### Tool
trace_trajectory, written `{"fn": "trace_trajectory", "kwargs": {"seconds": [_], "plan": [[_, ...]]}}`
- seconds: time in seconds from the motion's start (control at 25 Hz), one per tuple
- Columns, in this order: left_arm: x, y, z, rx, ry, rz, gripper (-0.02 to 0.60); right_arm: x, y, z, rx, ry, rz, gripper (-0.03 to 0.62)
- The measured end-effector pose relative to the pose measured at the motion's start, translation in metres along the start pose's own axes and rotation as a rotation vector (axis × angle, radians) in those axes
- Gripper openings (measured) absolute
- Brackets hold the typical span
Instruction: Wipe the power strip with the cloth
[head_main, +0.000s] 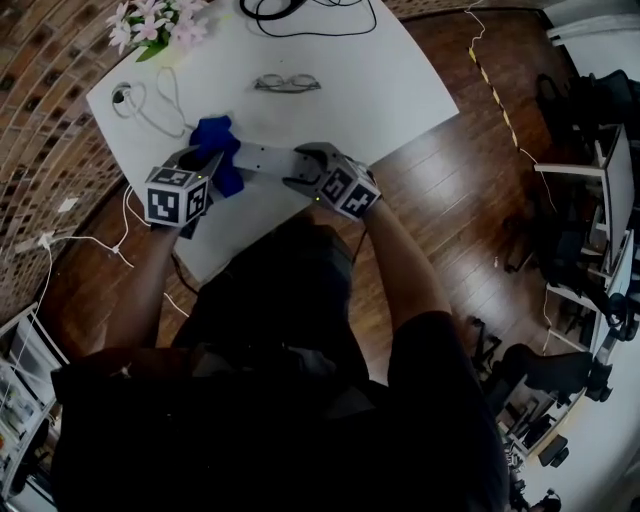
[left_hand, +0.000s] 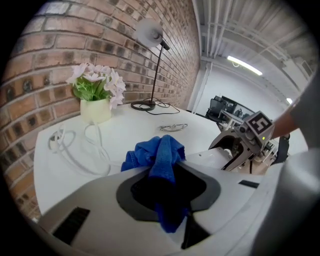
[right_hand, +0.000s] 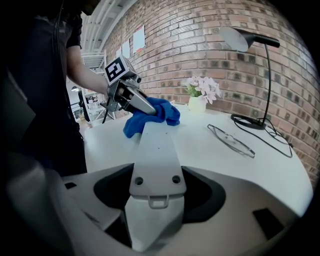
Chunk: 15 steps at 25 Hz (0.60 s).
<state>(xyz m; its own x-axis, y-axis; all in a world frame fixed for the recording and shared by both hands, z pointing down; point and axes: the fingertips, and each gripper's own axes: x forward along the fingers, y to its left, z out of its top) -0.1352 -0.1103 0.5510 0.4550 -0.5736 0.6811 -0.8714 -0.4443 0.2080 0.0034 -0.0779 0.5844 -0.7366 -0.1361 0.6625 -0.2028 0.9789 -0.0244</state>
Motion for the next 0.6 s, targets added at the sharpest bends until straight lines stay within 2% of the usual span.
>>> {"fn": "trace_trajectory", "kwargs": {"seconds": [0.08, 0.2, 0.32, 0.6], "plan": [[0.0014, -0.0016, -0.0016, 0.022, 0.004, 0.020, 0.104, -0.0002, 0.0019, 0.0000, 0.008, 0.002, -0.005, 0.285], [-0.0007, 0.0004, -0.0034, 0.016, -0.003, 0.031, 0.104, 0.0021, 0.0037, 0.0010, 0.015, 0.004, -0.006, 0.287], [0.0007, -0.0007, -0.0052, 0.062, 0.013, 0.046, 0.105, 0.0019, 0.0040, -0.0006, 0.032, 0.016, -0.002, 0.287], [0.0019, -0.0006, -0.0057, 0.068, 0.019, 0.044, 0.106, 0.0012, 0.0033, 0.0005, 0.059, 0.030, -0.006, 0.288]]}}
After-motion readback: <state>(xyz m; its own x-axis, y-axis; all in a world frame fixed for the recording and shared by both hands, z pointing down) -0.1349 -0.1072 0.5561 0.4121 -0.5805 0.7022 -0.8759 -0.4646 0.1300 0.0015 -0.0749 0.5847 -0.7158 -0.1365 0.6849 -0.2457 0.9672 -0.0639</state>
